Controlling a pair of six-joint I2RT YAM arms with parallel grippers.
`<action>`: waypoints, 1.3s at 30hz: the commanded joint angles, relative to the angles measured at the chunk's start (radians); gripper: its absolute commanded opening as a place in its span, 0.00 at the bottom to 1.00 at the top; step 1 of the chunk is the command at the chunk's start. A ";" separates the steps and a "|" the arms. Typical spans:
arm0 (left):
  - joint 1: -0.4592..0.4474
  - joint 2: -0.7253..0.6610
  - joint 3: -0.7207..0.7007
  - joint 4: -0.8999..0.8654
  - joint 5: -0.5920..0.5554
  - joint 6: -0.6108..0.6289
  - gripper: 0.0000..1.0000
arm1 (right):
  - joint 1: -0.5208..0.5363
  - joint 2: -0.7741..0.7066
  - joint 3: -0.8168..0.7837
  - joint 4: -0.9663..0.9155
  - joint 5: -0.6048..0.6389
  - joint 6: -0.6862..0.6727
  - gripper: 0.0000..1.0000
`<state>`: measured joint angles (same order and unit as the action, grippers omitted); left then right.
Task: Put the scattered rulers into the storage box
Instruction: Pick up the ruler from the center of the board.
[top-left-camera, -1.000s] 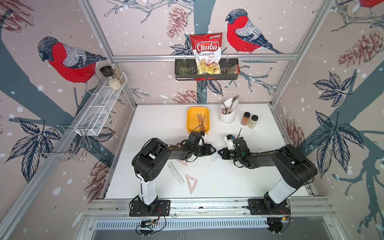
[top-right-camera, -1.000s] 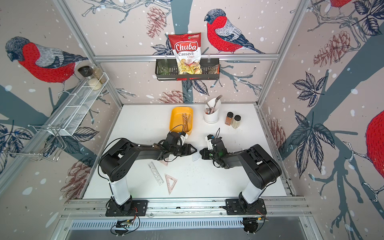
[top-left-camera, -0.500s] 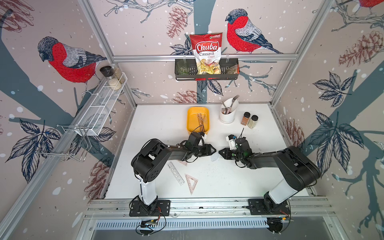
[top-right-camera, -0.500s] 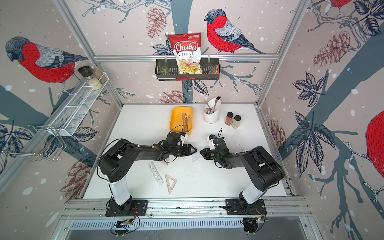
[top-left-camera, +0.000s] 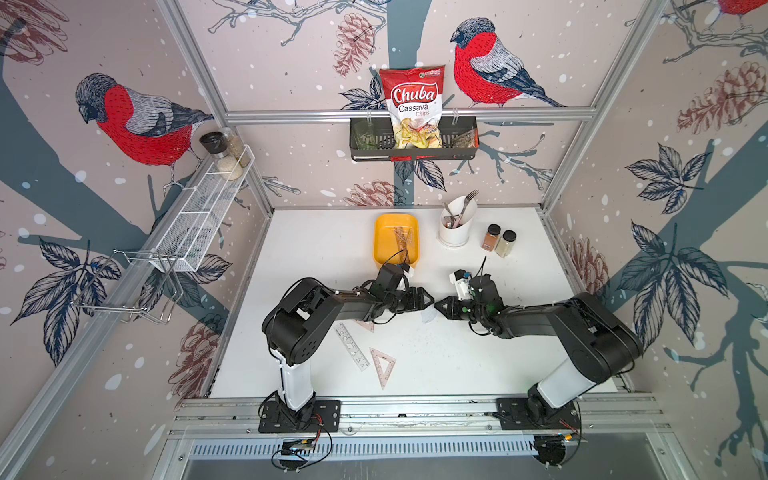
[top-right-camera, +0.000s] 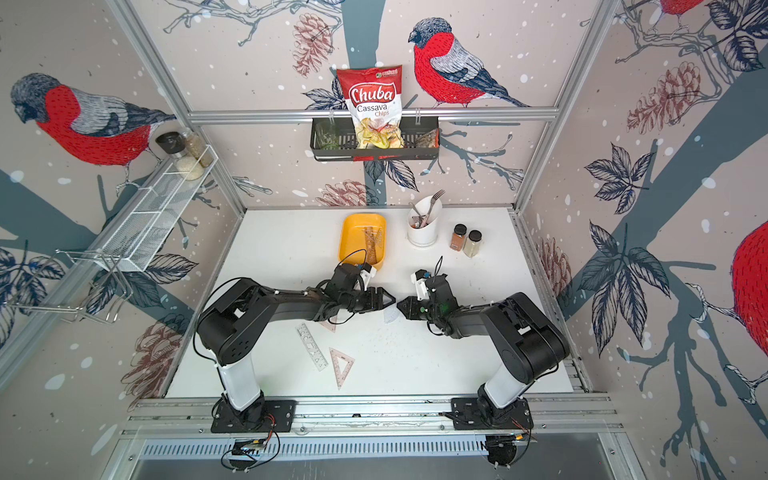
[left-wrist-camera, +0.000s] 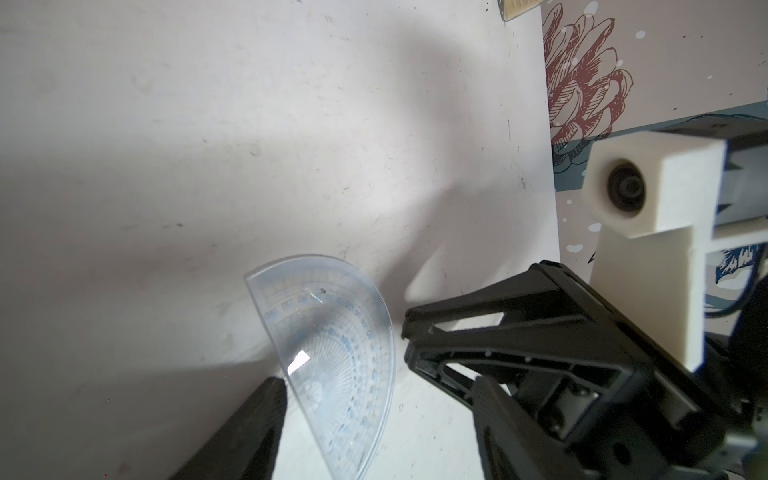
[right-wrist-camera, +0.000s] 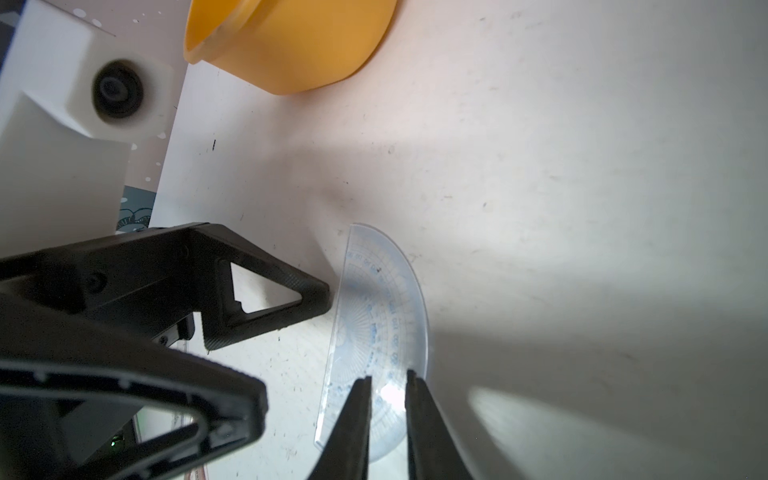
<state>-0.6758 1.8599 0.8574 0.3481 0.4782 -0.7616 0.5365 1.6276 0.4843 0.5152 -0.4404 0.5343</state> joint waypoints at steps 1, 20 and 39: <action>0.002 0.016 -0.011 -0.207 -0.077 -0.006 0.76 | 0.005 0.007 0.006 0.020 -0.016 0.017 0.21; 0.007 0.022 -0.015 -0.210 -0.084 -0.009 0.75 | -0.003 0.023 -0.010 0.012 -0.011 0.002 0.17; 0.009 0.045 -0.011 -0.202 -0.082 -0.007 0.75 | -0.046 0.008 0.015 0.011 0.007 0.018 0.32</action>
<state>-0.6708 1.8797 0.8604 0.3695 0.4625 -0.7689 0.4927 1.6341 0.4843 0.5396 -0.4442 0.5491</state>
